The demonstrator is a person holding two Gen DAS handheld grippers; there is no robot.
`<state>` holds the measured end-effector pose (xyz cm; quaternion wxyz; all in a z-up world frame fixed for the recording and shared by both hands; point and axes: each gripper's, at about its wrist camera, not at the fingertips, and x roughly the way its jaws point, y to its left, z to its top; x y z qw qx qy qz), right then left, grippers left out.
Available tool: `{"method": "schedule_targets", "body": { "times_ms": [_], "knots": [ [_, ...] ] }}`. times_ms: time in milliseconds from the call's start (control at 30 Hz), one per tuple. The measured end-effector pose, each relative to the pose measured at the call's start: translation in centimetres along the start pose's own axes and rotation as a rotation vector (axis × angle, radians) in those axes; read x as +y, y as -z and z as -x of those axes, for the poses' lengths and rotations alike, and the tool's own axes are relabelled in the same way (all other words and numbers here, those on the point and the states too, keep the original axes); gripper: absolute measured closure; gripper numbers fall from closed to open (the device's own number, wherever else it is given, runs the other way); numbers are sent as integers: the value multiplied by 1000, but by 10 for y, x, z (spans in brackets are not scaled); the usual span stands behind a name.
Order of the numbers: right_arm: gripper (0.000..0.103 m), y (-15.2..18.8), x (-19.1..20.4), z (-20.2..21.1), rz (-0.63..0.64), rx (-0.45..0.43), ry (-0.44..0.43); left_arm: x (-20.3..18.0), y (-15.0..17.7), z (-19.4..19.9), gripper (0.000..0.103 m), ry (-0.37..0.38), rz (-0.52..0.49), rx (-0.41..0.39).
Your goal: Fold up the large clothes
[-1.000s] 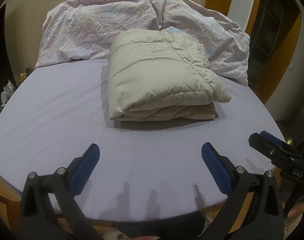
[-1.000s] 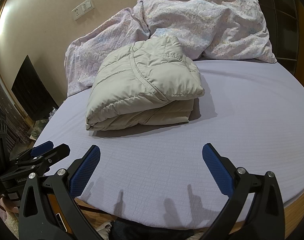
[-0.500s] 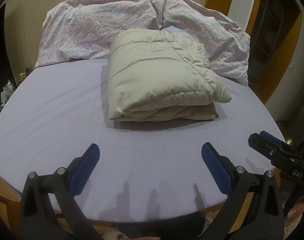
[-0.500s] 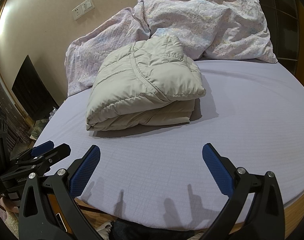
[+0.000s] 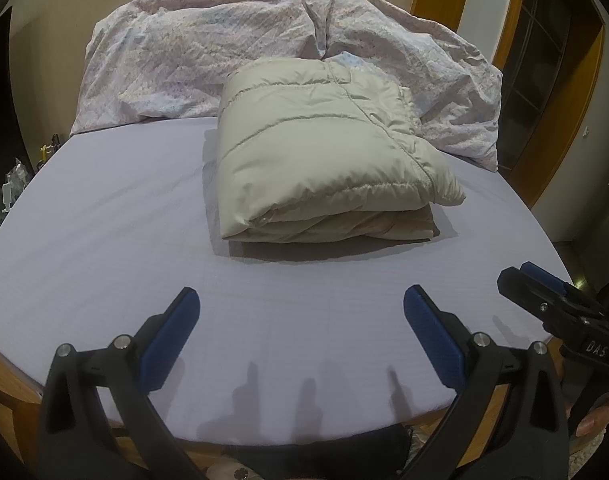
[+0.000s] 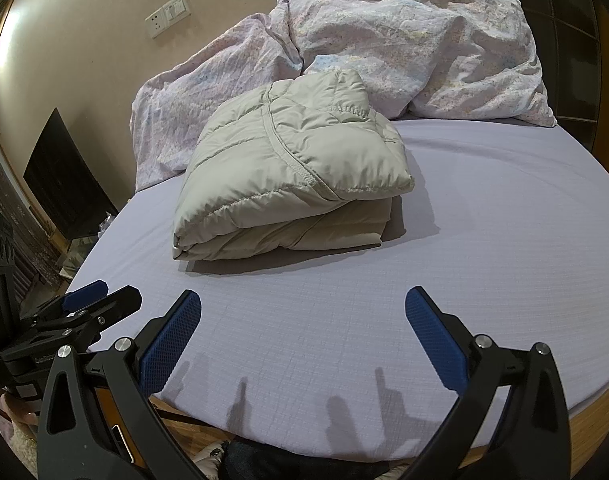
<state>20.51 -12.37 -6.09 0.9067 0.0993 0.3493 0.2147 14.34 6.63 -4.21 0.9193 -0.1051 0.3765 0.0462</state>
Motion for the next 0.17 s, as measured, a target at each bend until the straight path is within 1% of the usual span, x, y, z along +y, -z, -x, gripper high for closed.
{"method": "schedule_targets", "body": {
  "times_ms": [167],
  "knots": [
    [1,0,-1,0,-1,0,1,0,-1,-1,2,0,-1,0]
  ]
}}
